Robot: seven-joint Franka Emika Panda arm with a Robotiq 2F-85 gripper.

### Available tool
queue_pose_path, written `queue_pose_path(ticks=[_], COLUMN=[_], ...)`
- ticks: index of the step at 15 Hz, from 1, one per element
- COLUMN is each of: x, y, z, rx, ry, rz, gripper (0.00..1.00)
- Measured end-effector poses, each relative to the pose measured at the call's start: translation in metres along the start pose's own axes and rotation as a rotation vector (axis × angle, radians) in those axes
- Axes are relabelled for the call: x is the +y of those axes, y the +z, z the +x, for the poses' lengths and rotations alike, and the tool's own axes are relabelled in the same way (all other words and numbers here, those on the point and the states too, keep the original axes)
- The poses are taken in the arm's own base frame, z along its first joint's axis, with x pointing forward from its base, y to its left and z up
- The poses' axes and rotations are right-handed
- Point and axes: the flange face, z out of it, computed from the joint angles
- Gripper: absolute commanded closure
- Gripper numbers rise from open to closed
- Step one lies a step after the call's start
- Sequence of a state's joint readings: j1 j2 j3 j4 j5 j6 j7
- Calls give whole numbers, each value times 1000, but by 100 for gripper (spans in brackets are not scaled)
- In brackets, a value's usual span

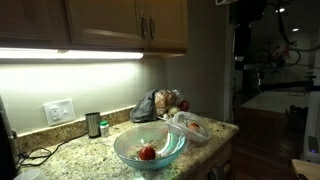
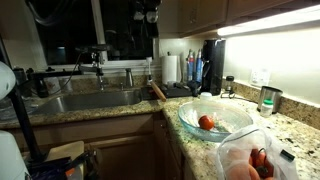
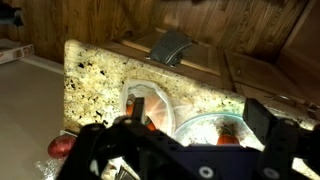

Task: Pick up a tomato from the carrier and put it in the bowl

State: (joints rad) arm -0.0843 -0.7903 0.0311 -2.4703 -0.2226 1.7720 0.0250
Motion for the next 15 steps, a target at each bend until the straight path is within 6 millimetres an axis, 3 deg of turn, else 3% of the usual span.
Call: queue_pose_path(ticks=[8, 15], x=[19, 39], y=[23, 35], z=[21, 27], rx=[-46, -69], ry=[66, 115], rz=[13, 1], gripper=[0, 0])
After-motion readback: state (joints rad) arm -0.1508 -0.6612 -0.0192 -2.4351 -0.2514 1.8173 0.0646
